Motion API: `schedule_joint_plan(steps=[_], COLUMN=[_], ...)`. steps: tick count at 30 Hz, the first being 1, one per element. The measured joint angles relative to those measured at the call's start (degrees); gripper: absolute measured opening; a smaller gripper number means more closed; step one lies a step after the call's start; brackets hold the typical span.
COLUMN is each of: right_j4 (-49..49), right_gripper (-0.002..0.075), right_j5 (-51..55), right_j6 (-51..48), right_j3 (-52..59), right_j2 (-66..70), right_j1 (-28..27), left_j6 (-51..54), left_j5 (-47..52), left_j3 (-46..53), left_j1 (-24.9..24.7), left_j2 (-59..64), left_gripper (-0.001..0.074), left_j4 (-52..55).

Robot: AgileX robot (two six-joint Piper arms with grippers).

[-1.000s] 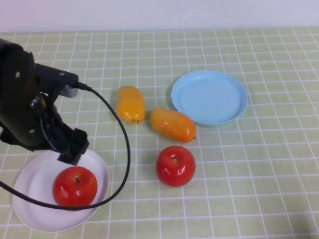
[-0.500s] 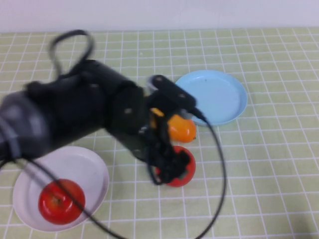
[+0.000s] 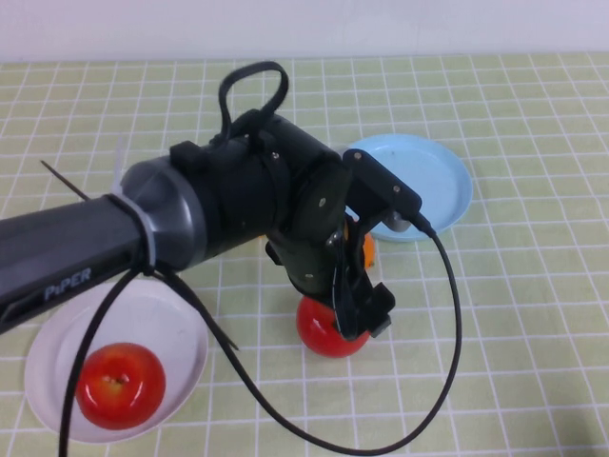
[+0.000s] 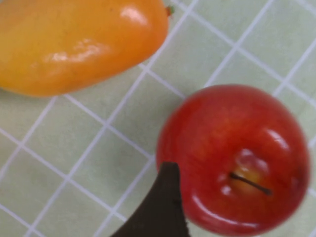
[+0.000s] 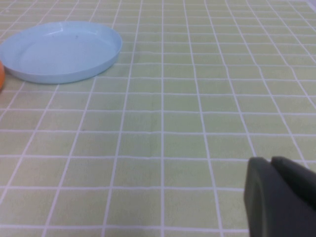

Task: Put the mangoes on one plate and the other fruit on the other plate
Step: Put one type of fruit in the left plate

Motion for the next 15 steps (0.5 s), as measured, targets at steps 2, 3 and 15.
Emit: schedule_joint_plan(steps=[2,3,15], right_j4=[0.00,0.00,0.00], right_gripper=[-0.0017,-0.0017,-0.0017], right_j5=[0.00,0.00,0.00], right_j6=[0.00,0.00,0.00], right_j3=[0.00,0.00,0.00], right_j2=[0.00,0.00,0.00], right_j1=[0.00,0.00,0.00], left_j6=[0.00,0.00,-0.41], left_j5=[-0.12,-0.36,-3.25], left_j3=[0.00,0.00,-0.13], left_j1=[0.00,0.00,0.00], left_j2=[0.43,0.59,3.90], left_gripper=[0.0667,0.0666,0.0667], left_j4=[0.94,1.39,2.51])
